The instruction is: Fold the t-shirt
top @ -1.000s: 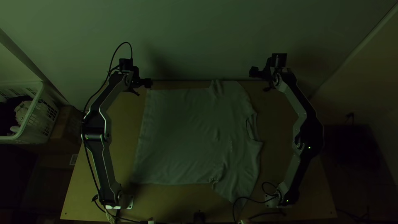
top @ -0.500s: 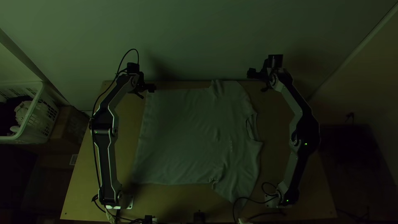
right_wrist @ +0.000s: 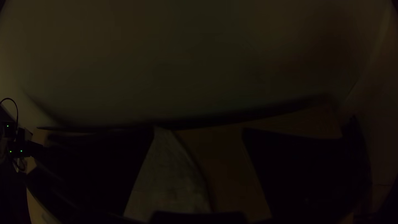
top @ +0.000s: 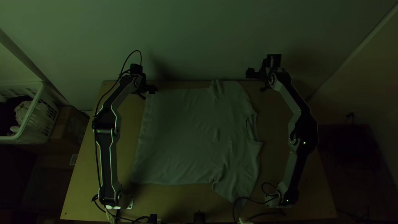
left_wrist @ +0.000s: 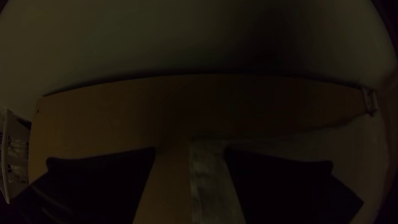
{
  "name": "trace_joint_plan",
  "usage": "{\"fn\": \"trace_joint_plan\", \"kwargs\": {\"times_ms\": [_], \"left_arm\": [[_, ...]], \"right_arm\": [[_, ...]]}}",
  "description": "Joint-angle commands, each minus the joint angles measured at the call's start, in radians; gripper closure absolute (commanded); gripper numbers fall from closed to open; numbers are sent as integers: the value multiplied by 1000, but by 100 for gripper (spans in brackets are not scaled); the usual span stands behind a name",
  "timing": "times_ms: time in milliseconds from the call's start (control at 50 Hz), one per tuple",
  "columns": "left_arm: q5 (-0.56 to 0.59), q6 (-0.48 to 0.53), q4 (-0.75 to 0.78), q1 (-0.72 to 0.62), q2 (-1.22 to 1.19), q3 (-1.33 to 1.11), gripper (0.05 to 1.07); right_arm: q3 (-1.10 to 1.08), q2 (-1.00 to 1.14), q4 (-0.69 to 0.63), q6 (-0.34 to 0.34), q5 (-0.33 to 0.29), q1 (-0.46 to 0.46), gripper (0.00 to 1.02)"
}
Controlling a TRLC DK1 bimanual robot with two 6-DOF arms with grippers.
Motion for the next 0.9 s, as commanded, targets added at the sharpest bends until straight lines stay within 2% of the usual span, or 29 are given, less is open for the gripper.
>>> {"fn": "trace_joint_plan", "kwargs": {"times_ms": [0, 80, 160, 440, 520, 620, 700, 780, 880], "left_arm": [[-15, 30, -25, -17, 55, -19, 77], [-6, 47, -45, -20, 59, -24, 105], [6, 44, -72, -20, 61, -30, 105], [17, 13, -76, -1, 21, -37, 105], [18, 12, -76, 0, 2, -37, 105], [20, 6, -76, -1, -19, -37, 105], [22, 6, -76, -1, -31, -37, 105], [22, 4, -76, -1, -44, -36, 105], [35, 2, -78, -1, -54, -37, 105]], "right_arm": [[34, 26, -14, 25, 0, 5, 5], [47, 37, -19, 41, 0, 2, 5], [72, 56, -42, 70, -1, 1, 5], [297, 218, -238, 70, -1, 4, 6], [314, 242, -241, 70, -1, 10, 10], [323, 267, -241, 75, -1, 21, 10], [327, 287, -243, 76, -1, 31, 19], [327, 307, -246, 78, -1, 42, 20], [331, 331, -246, 78, -1, 50, 25]]}}
